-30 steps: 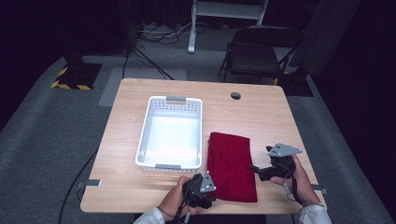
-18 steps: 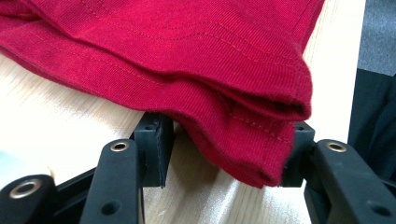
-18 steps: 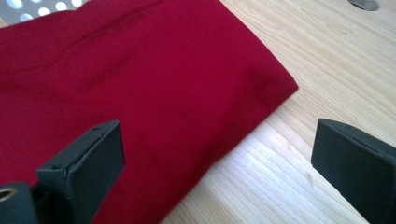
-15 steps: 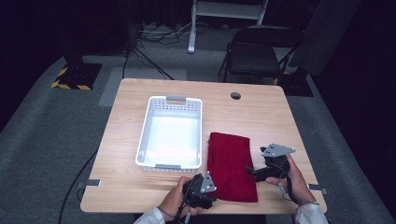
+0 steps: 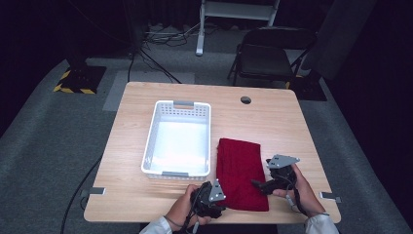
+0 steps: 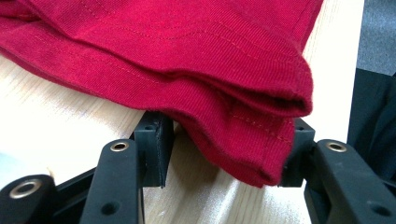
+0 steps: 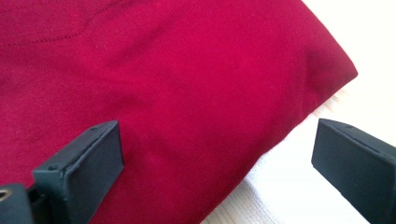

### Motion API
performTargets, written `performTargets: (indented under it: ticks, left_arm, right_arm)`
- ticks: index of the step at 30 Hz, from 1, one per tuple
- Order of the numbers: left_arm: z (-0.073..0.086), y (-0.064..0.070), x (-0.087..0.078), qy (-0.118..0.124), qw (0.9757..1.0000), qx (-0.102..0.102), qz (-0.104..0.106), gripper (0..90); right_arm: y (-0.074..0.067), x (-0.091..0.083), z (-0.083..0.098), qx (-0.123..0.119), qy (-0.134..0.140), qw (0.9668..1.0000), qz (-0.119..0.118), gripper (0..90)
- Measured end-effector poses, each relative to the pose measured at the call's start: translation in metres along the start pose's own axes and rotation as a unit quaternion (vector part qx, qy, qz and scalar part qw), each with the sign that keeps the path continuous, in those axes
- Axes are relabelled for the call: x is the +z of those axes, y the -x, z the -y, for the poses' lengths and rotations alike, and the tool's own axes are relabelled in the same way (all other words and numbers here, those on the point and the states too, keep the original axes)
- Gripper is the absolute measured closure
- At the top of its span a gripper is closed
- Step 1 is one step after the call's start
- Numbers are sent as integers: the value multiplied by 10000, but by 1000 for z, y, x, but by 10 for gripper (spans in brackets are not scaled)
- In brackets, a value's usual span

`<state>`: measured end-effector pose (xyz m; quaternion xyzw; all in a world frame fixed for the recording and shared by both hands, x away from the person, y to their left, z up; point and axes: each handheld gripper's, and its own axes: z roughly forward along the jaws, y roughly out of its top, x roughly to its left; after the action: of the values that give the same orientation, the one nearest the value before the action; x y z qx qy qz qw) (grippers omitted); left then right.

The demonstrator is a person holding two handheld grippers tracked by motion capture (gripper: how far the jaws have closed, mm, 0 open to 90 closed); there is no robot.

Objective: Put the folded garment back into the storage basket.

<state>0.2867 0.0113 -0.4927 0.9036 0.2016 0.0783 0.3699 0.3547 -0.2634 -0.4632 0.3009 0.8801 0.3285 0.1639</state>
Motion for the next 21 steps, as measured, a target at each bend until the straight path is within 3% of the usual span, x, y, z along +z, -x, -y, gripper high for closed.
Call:
performTargets:
  ticks: [6, 8, 12, 18, 21]
  left_arm:
    - [0, 0, 0, 3, 10000, 6, 7, 484]
    - [0, 0, 0, 8, 10000, 3, 8, 484]
    - [0, 0, 0, 8, 10000, 7, 9, 485]
    - [0, 0, 0, 8, 10000, 15, 17, 484]
    - [0, 0, 0, 12, 10000, 21, 16, 484]
  right_arm:
    - [2, 8, 5, 136, -70, 9997, -166, 5]
    - [7, 12, 8, 332, -54, 9987, -392, 3]
    - [19, 20, 16, 753, 11, 9929, -923, 3]
    - [18, 23, 15, 748, -5, 9915, -1065, 4]
    - [18, 25, 14, 776, -53, 9898, -1197, 59]
